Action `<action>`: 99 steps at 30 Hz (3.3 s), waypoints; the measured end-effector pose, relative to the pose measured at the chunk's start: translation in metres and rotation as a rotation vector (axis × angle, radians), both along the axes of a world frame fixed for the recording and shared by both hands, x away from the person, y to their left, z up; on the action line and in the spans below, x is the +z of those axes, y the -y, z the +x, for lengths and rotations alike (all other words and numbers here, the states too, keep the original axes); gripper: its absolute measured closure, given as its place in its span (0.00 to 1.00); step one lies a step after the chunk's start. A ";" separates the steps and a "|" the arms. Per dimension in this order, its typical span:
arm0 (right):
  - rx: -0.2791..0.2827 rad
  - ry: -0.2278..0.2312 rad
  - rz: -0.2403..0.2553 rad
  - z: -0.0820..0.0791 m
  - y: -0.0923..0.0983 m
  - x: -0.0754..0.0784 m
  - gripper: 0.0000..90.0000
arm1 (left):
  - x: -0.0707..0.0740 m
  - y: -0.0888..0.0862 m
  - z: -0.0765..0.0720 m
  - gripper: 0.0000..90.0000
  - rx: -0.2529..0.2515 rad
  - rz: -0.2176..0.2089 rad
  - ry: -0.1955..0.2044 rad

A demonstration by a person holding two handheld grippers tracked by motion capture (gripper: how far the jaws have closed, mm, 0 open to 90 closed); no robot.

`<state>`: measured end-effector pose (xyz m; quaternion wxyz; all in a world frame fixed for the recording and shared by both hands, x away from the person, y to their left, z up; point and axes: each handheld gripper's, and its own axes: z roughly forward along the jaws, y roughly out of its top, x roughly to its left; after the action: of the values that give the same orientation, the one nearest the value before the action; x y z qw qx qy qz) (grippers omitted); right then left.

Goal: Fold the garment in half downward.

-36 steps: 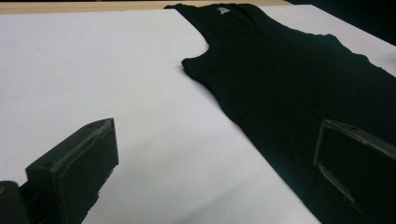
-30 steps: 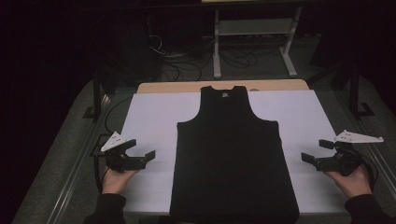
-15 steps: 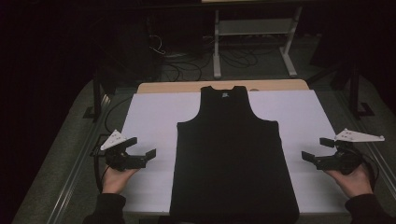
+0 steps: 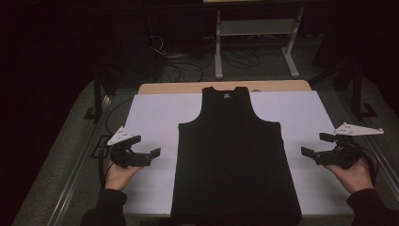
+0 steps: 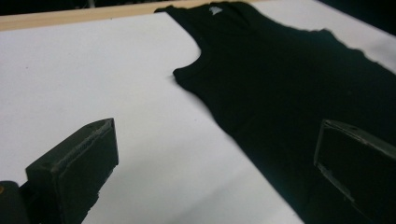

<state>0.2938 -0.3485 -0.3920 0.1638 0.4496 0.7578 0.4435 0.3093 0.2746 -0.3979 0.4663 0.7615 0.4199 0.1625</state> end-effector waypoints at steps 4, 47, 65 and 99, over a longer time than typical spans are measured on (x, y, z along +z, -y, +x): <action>0.009 0.006 0.014 0.005 -0.001 0.004 0.00 | 0.002 0.003 0.004 0.00 -0.008 0.005 -0.001; 0.065 -0.029 -0.033 0.060 -0.016 0.032 0.00 | 0.036 0.023 0.053 0.00 -0.070 0.052 0.002; 0.076 -0.044 -0.039 0.082 -0.022 0.032 0.00 | 0.038 0.034 0.079 0.00 -0.091 0.062 -0.023; 0.059 -0.128 -0.016 0.122 -0.023 0.001 0.00 | 0.004 0.051 0.121 0.00 -0.078 0.054 -0.116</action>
<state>0.4163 -0.3256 -0.3911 0.1056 0.4533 0.7832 0.4123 0.4300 0.2240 -0.3936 0.4263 0.7978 0.4116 0.1110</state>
